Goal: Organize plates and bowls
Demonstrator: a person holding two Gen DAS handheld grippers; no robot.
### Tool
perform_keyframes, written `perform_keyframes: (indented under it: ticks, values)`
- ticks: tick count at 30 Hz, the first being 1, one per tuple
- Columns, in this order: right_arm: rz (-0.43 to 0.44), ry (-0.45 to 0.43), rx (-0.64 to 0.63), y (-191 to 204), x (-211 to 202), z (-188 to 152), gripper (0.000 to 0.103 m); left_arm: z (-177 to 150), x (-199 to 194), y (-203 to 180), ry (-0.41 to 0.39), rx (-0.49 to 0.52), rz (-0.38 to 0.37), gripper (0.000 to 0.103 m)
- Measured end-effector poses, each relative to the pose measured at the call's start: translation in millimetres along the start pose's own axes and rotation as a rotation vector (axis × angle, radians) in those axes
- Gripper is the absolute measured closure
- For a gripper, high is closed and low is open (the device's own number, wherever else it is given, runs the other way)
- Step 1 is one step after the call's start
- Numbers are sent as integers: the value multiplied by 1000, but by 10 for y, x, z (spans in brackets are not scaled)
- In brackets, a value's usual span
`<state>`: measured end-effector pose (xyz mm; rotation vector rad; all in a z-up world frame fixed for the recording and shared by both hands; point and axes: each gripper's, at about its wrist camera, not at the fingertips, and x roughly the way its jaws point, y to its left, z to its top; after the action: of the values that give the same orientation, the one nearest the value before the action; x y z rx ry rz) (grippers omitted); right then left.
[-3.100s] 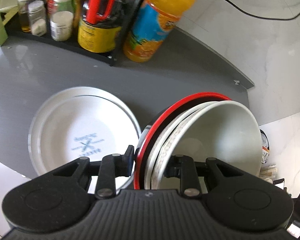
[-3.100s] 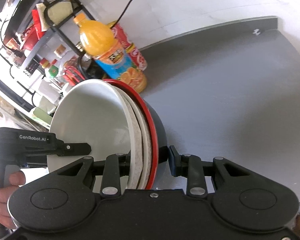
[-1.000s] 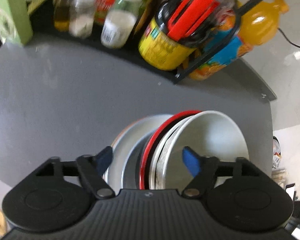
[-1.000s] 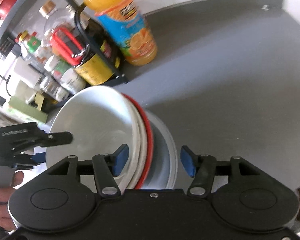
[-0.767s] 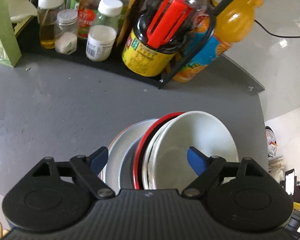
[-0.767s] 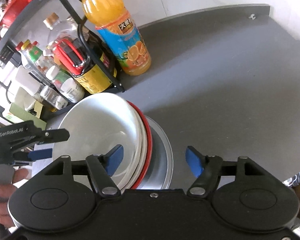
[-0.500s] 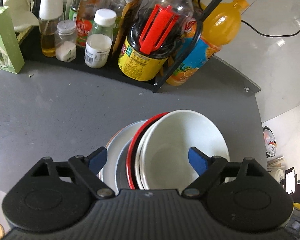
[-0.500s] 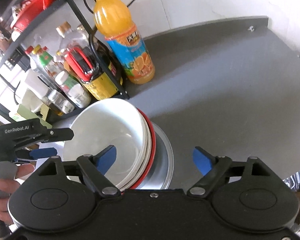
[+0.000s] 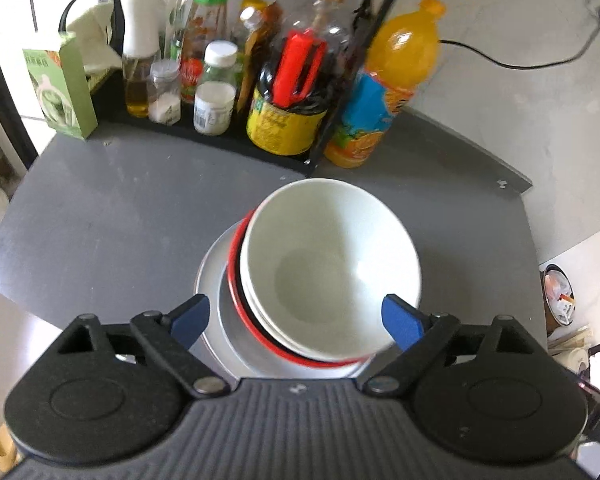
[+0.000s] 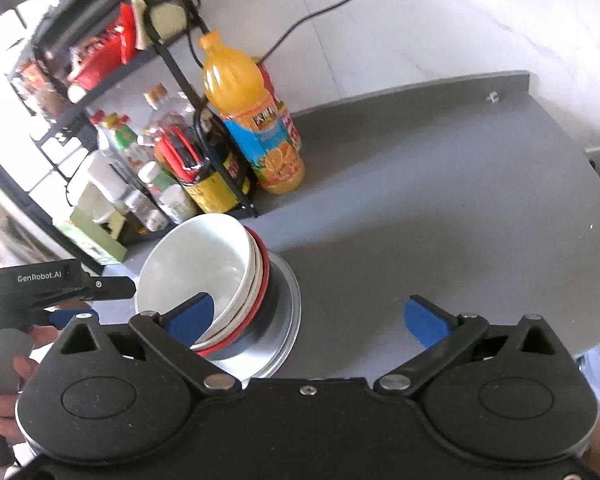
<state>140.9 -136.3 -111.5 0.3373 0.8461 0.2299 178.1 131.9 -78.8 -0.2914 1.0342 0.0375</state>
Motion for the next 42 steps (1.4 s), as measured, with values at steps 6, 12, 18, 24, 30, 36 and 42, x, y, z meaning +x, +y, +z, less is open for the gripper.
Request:
perform_keyframes:
  ticks: [6, 12, 18, 24, 30, 36, 42]
  values:
    - [34, -29, -39, -145, -286, -33, 0, -241, -310, -224, -71, -17, 35, 6]
    - [63, -51, -63, -278, -552, -79, 0, -485, -599, -445, -158, 4, 35, 2]
    - [86, -89, -72, -419, -772, -131, 0, -669, -802, -634, -189, 1, 33, 1]
    - [81, -116, -73, -510, -956, -186, 0, -821, -940, -749, -207, 27, 40, 1]
    - [68, -127, -97, -486, -1075, -229, 0, -928, -1118, -875, -242, 103, 57, 1]
    - [-18, -151, -114, -423, -1194, -300, 0, -1003, -1220, -893, -273, 155, 60, 1]
    - [-34, -164, -136, -397, -1315, -378, 0, -1135, -1299, -853, -293, 174, 73, 1]
